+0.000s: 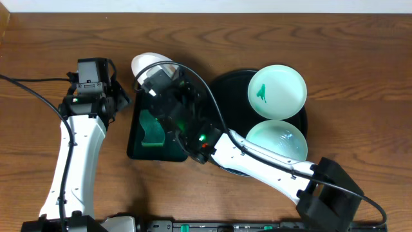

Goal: Clean dirty plates on tray and stack at the side

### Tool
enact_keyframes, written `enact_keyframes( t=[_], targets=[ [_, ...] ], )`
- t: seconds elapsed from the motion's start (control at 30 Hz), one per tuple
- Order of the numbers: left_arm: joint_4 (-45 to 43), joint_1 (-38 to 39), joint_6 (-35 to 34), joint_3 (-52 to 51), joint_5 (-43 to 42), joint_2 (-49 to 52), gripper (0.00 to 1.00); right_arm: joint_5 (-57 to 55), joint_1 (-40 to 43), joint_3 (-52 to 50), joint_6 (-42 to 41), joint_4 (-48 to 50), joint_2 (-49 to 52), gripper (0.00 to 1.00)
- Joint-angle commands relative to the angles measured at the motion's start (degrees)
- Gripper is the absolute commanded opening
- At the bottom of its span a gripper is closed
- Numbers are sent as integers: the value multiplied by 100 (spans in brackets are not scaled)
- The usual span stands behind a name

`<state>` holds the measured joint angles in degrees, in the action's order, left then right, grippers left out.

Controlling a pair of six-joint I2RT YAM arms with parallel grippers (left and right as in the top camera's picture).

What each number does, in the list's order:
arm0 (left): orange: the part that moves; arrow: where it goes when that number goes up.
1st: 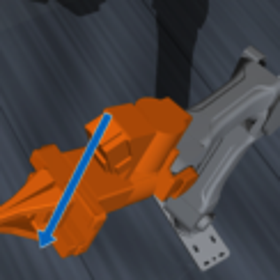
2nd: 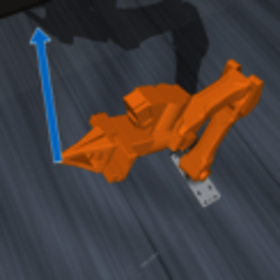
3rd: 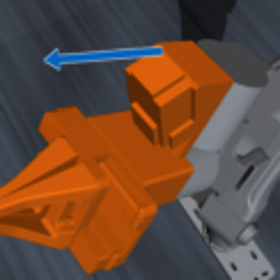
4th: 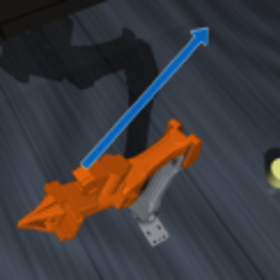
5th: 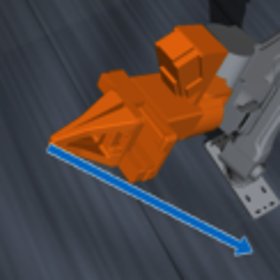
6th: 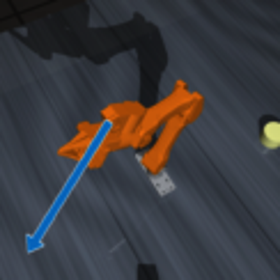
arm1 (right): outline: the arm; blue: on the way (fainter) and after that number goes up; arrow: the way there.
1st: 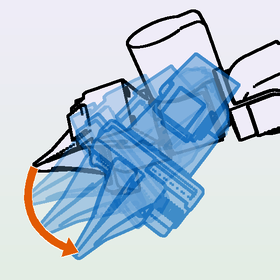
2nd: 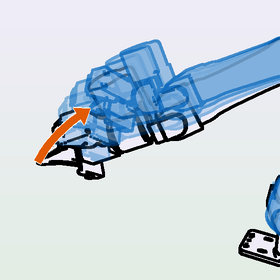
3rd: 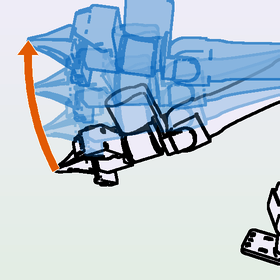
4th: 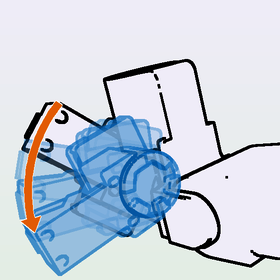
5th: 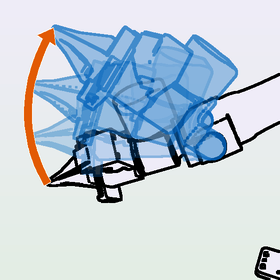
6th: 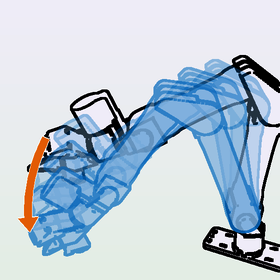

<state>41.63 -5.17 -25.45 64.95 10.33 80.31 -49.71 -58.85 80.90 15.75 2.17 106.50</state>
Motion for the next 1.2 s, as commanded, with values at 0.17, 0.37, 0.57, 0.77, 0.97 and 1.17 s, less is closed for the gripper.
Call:
enact_keyframes(
  t=[0.17, 0.37, 0.57, 0.77, 0.97, 1.17],
  targets=[
    [13, -24, 33, 74, 68, 22, 80, 162, 184, 114, -3104, -1257, 13, 1],
    [15, -24, 33, 74, 68, 22, 81, 1392, 509, 116, -3407, -1705, 9, 1],
    [13, -24, 33, 74, 68, 22, 80, 1996, 896, 116, -3718, -1985, -221, 1],
    [13, -24, 33, 74, 68, 22, 80, 3488, 1545, 116, -3718, -2234, -699, 1],
    [15, -24, 33, 74, 68, 22, 81, 4468, 2485, 116, -3915, -2625, -1185, 1],
    [15, -24, 33, 74, 68, 22, 80, 4640, 3556, 116, -4205, -3180, -1637, 1]
  ],
)
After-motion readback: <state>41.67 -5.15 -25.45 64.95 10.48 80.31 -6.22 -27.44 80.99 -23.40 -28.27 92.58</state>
